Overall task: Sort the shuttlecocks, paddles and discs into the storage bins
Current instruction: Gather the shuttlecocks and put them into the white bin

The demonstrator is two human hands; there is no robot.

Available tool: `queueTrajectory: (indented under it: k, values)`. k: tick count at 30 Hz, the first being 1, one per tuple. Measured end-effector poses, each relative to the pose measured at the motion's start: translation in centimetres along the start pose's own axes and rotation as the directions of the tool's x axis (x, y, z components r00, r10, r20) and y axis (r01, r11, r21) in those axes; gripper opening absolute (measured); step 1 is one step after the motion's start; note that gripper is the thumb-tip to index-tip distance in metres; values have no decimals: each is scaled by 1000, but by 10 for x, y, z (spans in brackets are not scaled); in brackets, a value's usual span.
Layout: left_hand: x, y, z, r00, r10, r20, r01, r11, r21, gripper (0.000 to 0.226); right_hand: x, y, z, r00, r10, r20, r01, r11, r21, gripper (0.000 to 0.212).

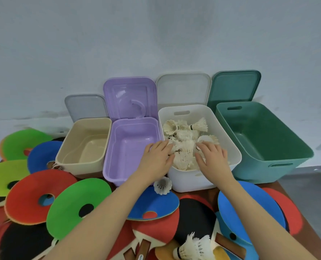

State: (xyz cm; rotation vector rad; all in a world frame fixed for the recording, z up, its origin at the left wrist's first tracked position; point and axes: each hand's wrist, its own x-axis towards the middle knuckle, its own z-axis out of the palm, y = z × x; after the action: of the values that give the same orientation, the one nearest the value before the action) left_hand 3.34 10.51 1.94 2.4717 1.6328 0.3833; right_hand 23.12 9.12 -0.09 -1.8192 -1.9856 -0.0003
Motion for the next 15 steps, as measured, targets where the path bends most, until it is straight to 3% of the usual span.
queueTrajectory:
  k: [7,15]
  values:
    - [-61,-22,-19,998,-52,-42,50,997,-59,45,-43,-47,0,990,-6,-142,31,983,180,45]
    - [-116,-23,-8,998,-58,-35,53,991,-124,42,-106,-62,8,999,34,-39,-25,978,209,29]
